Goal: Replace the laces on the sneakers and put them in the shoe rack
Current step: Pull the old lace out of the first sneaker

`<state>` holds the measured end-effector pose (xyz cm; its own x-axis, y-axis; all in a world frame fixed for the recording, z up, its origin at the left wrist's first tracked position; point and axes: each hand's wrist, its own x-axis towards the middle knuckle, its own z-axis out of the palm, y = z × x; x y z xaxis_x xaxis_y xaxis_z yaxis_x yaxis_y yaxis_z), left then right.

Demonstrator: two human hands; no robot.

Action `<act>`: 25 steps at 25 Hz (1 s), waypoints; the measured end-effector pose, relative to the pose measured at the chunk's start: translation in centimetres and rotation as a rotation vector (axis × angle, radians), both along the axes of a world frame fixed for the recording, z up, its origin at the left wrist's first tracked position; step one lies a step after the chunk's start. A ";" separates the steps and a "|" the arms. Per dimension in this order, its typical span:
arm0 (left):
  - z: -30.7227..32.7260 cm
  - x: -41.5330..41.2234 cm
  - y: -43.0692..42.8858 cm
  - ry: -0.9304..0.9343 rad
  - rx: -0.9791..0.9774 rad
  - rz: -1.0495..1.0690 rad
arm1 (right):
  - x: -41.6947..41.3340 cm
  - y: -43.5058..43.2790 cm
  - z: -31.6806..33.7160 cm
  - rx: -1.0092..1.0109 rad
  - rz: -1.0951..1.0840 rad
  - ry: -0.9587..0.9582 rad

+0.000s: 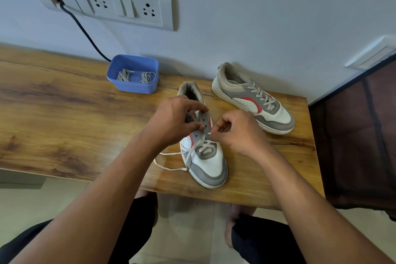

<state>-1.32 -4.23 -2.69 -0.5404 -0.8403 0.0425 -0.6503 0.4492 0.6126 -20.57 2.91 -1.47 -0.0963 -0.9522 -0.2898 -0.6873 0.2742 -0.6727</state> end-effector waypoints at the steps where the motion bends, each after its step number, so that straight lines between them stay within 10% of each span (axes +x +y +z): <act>1: 0.0 0.0 0.0 -0.004 -0.001 -0.003 | -0.4 -0.2 0.0 -0.019 -0.032 0.020; 25: 0.1 0.1 0.0 -0.017 0.012 -0.004 | -0.9 -0.1 0.0 -0.030 -0.020 -0.073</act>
<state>-1.25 -4.25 -2.56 -0.5446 -0.8384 0.0232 -0.6590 0.4448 0.6065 -21.45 2.80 -1.49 -0.0949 -0.9587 -0.2681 -0.6308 0.2662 -0.7289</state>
